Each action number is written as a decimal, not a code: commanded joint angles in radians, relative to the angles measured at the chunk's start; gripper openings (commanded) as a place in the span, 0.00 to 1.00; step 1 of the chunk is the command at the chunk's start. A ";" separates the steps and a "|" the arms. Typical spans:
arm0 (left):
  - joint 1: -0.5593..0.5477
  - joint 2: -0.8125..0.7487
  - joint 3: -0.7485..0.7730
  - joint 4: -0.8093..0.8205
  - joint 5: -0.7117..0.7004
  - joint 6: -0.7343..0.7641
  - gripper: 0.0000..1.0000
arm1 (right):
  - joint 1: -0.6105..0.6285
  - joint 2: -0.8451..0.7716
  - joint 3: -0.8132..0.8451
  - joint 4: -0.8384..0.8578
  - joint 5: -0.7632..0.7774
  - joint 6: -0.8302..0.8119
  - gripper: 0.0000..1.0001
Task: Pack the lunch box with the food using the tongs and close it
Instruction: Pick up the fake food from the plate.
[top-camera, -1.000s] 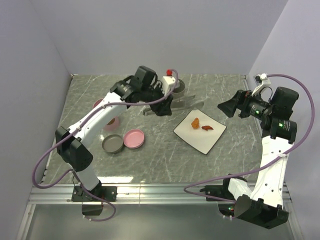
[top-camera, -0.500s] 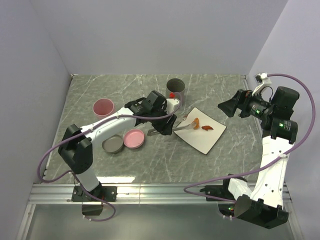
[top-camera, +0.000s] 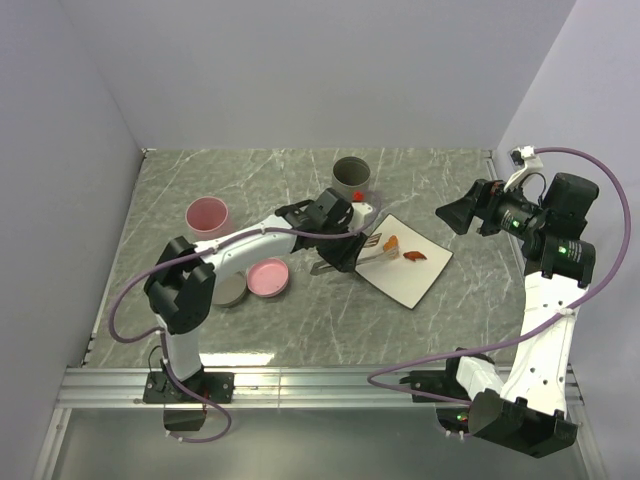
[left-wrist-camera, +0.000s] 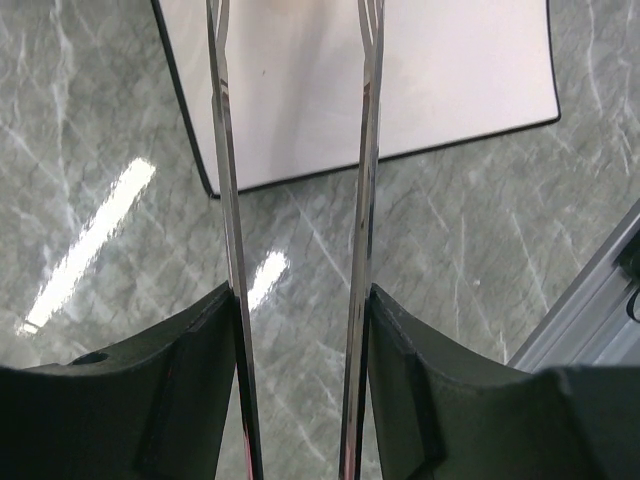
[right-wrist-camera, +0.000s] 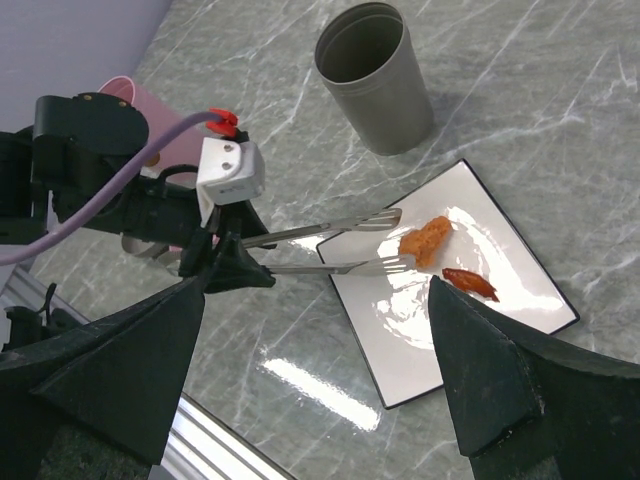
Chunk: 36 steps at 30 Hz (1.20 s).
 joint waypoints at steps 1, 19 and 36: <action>-0.009 0.025 0.073 0.035 -0.012 -0.025 0.55 | -0.009 -0.005 0.024 0.007 0.000 -0.009 1.00; -0.032 0.130 0.148 0.017 -0.040 -0.025 0.52 | -0.007 -0.012 0.022 -0.001 0.005 -0.019 1.00; -0.032 0.009 0.140 -0.006 -0.063 0.038 0.11 | -0.009 -0.021 0.013 -0.004 0.005 -0.022 1.00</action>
